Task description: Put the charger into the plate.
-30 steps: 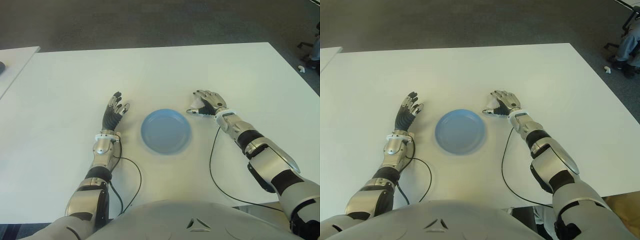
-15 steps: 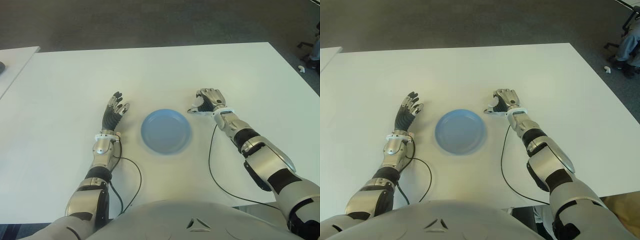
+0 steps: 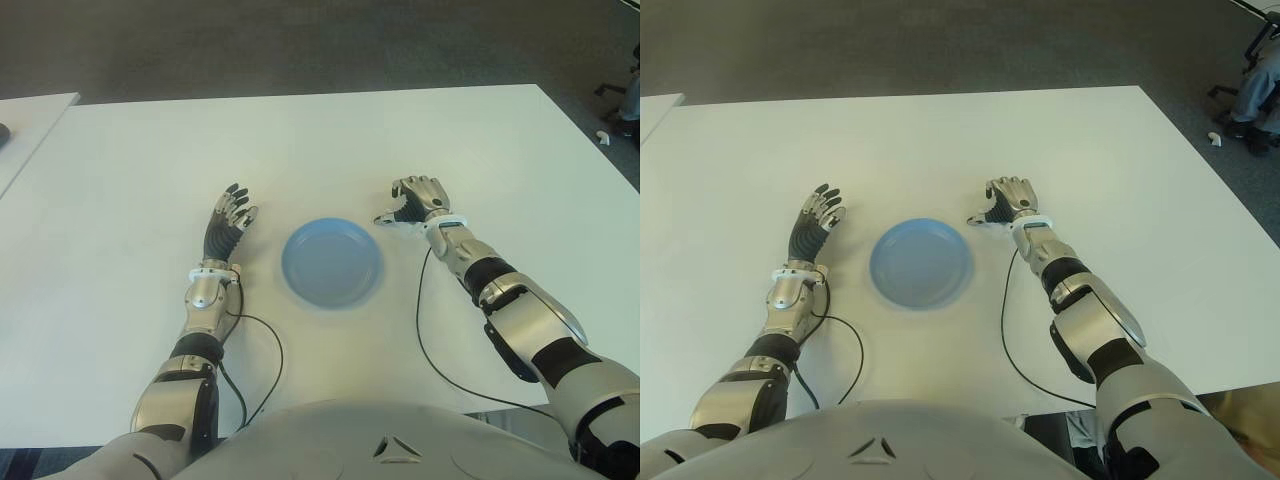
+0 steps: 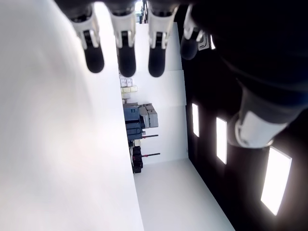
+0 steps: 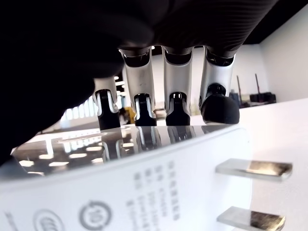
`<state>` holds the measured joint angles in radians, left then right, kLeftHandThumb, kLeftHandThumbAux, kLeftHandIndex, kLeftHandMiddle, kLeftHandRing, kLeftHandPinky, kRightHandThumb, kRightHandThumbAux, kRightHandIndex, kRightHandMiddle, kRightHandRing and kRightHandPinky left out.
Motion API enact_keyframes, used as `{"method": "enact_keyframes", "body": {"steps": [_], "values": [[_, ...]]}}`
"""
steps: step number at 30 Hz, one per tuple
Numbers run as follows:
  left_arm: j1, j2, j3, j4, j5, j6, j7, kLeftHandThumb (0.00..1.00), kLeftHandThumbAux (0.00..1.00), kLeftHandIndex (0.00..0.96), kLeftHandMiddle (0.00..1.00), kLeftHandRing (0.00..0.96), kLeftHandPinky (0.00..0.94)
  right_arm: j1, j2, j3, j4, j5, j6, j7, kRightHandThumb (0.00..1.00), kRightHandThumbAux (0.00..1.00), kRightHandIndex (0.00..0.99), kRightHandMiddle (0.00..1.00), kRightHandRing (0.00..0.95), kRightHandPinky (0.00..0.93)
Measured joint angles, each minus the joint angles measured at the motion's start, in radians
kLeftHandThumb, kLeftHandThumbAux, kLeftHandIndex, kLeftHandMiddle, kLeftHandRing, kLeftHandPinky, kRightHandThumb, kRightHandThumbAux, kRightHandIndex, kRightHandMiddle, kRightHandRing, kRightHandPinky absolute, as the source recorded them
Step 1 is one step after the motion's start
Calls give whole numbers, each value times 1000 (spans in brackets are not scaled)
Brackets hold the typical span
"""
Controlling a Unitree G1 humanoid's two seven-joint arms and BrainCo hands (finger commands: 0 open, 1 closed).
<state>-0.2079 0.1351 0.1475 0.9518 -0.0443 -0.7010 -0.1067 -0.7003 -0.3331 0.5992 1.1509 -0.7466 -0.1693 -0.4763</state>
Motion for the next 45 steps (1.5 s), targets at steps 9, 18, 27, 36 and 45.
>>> {"method": "enact_keyframes", "body": {"steps": [9,18,27,36,45], "values": [[0,-1,1,0,-13,0,0,103,544,136,189,189,207,8,0,-11,-10,1,0,2,741,704,441,818,815,818],[0,-1,1,0,-15,0,0,107,551,136,189,187,188,13,-3,-14,-19,0,-3,2,740,704,441,821,818,815],[1,-1,1,0,-14,-4,0,96,563,135,180,175,180,15,-6,-14,-25,0,-12,4,740,705,441,828,823,816],[1,-1,-1,-1,-14,-5,0,81,561,126,174,163,155,16,-16,-20,-28,0,-33,9,741,706,441,839,832,818],[1,-1,-1,-1,-14,-5,0,85,540,111,157,137,117,17,-24,-40,-45,5,-41,32,742,706,441,848,839,802]]}}
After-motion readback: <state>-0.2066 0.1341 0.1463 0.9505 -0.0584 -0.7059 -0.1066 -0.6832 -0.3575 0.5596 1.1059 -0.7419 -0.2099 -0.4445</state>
